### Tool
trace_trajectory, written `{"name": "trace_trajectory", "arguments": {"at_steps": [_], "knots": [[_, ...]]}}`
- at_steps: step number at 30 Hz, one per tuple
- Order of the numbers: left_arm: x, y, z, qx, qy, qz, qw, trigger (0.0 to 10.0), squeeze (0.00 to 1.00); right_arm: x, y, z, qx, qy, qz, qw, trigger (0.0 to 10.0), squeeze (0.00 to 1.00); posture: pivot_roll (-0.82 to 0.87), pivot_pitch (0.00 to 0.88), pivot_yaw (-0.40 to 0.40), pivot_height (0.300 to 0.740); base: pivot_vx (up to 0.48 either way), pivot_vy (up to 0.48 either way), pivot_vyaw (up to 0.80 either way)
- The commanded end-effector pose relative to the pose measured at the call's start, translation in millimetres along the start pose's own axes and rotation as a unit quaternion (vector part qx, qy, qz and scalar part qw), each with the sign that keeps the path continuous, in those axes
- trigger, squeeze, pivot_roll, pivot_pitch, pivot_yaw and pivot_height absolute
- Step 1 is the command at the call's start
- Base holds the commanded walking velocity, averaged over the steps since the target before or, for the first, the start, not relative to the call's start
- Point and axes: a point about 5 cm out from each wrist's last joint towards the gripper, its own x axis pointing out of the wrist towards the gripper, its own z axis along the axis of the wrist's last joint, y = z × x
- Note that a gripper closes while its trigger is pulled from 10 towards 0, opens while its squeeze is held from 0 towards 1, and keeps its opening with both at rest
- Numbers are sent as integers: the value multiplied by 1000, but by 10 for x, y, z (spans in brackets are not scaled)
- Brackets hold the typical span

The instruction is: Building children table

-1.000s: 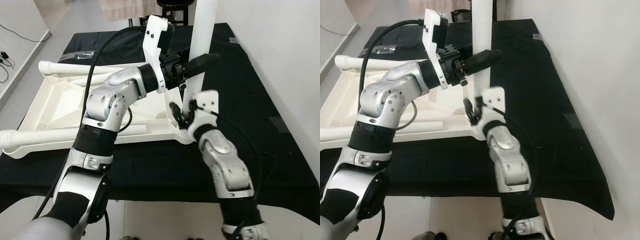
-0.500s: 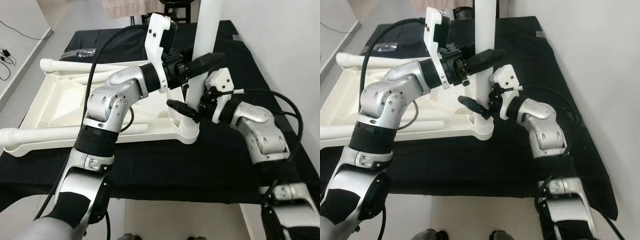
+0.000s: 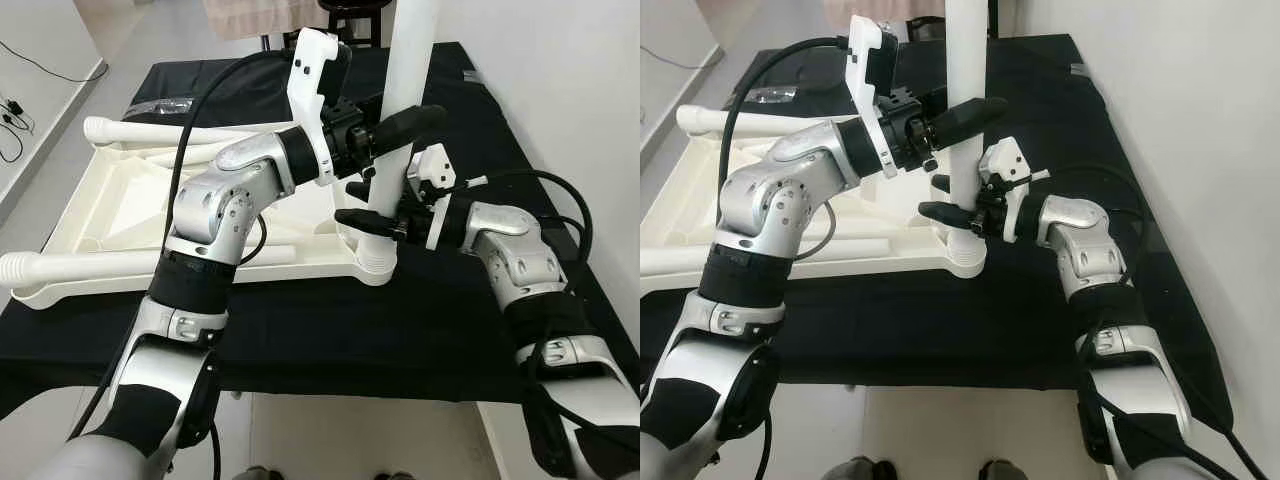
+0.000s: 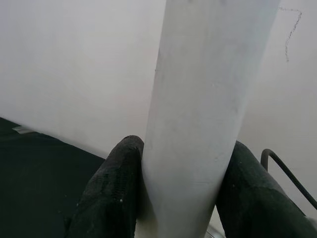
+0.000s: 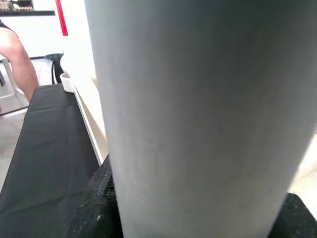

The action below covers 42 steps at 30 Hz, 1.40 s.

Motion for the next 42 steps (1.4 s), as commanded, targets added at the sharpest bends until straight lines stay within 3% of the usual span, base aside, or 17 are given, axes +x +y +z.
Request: {"name": "trace_trajectory", "arguments": {"at_steps": [1,2,7,8,9,10,11,12,14,18,25,26,31,36,37,41,42], "knots": [[57,-105,-44,-10,0,-40,999,0,0,66,15,-20,9,-7,8,1000,0,0,42,138,40,740,0,0,0],[58,-110,-50,-16,-3,-43,999,0,1000,48,12,-37,7,-6,2,1000,0,0,34,138,43,740,0,0,0],[60,-118,-56,-26,-6,-49,998,0,1000,27,-4,-67,2,-6,-2,1000,0,0,34,138,43,740,0,0,0],[60,-77,-30,-32,-8,-31,999,10000,0,19,42,-189,2,33,-34,999,0,0,27,145,35,740,0,0,0],[54,-39,3,-37,-13,-15,999,10000,0,24,109,-307,-4,72,-68,995,0,0,27,146,34,740,0,0,0],[37,18,41,-37,-15,8,999,10000,0,60,324,-553,15,121,-192,974,0,0,20,152,17,740,0,0,0],[23,61,68,-35,-15,25,999,10000,0,116,653,-717,48,152,-237,958,0,0,26,154,16,740,0,0,0],[23,61,68,-35,-15,25,999,10000,0,116,653,-717,48,152,-237,958,0,0,26,154,16,740,0,0,0],[-6,102,89,-34,-16,34,999,10000,0,197,963,-767,92,149,-299,938,0,0,34,164,29,740,0,0,0],[3,99,112,-37,-18,30,999,10000,0,327,840,-736,110,123,-334,928,0,0,24,148,40,740,0,0,0],[16,98,111,-26,-12,29,999,10000,0,437,723,-600,77,97,-325,937,0,0,20,138,36,740,0,0,0],[19,91,116,-30,-18,26,999,0,0,427,729,-566,77,100,-334,934,0,0,18,136,37,740,0,0,0],[4,45,98,-29,-12,10,999,0,0,409,820,-491,86,109,-363,921,0,0,19,137,41,740,0,0,0],[4,19,76,-26,-6,3,1000,0,0,421,808,-480,92,103,-360,922,0,0,19,136,44,740,0,0,0],[10,15,66,-23,-2,2,1000,0,0,415,746,-439,87,93,-356,926,10000,0,22,134,46,740,0,0,0],[22,12,51,-19,4,0,1000,0,0,393,638,-385,78,83,-347,931,10000,0,23,131,46,740,0,0,0],[38,8,40,-17,7,-2,1000,0,0,355,530,-329,68,71,-332,938,10000,0,27,131,45,740,0,0,0]]}}
